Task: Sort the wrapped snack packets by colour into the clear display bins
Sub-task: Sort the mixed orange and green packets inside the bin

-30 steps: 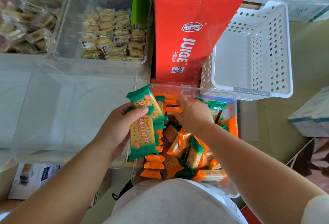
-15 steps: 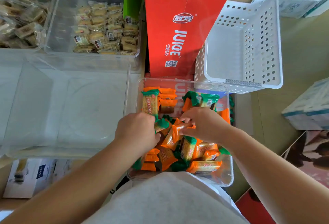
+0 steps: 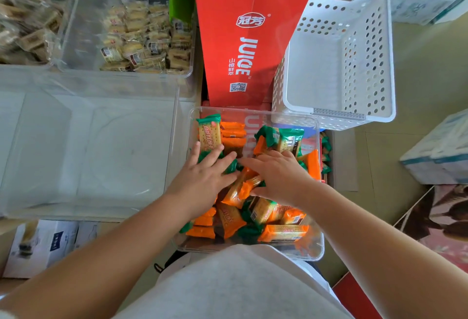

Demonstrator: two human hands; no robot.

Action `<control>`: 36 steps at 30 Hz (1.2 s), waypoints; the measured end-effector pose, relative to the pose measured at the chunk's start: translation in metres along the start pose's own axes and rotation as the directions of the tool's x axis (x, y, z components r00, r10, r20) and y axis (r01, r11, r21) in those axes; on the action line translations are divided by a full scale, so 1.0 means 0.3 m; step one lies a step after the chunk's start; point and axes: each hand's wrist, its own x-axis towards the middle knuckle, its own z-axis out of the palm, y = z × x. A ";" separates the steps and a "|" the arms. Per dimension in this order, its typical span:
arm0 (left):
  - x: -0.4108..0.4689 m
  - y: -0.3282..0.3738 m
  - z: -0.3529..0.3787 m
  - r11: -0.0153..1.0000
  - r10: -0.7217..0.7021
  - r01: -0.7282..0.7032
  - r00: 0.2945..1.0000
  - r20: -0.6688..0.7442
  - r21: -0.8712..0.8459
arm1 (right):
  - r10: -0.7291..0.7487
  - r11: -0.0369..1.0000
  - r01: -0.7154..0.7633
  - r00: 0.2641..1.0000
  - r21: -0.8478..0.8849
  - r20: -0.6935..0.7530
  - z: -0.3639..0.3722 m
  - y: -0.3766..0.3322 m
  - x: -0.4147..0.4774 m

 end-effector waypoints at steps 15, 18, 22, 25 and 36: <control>0.038 0.001 -0.049 0.980 -0.163 0.164 0.986 0.016 -0.112 | -0.058 0.990 0.050 0.997 0.131 0.059 -0.030 0.012 0.057; 0.045 -0.015 -0.053 0.977 -0.154 0.172 0.978 0.138 -0.129 | -0.036 0.948 0.046 0.999 0.316 -0.039 -0.057 0.038 0.029; 0.046 -0.029 -0.059 0.957 -0.182 0.216 0.967 0.180 -0.194 | -0.010 0.860 0.067 0.993 0.506 -0.114 -0.056 0.056 0.010; 0.046 -0.023 -0.060 0.941 -0.186 0.223 0.969 0.161 -0.254 | -0.039 0.797 0.098 0.993 0.596 -0.111 -0.043 0.058 0.009; 0.024 -0.061 -0.044 0.749 -0.215 0.189 0.976 0.037 -0.635 | 0.089 0.534 0.062 0.988 0.843 -0.129 -0.076 0.047 0.008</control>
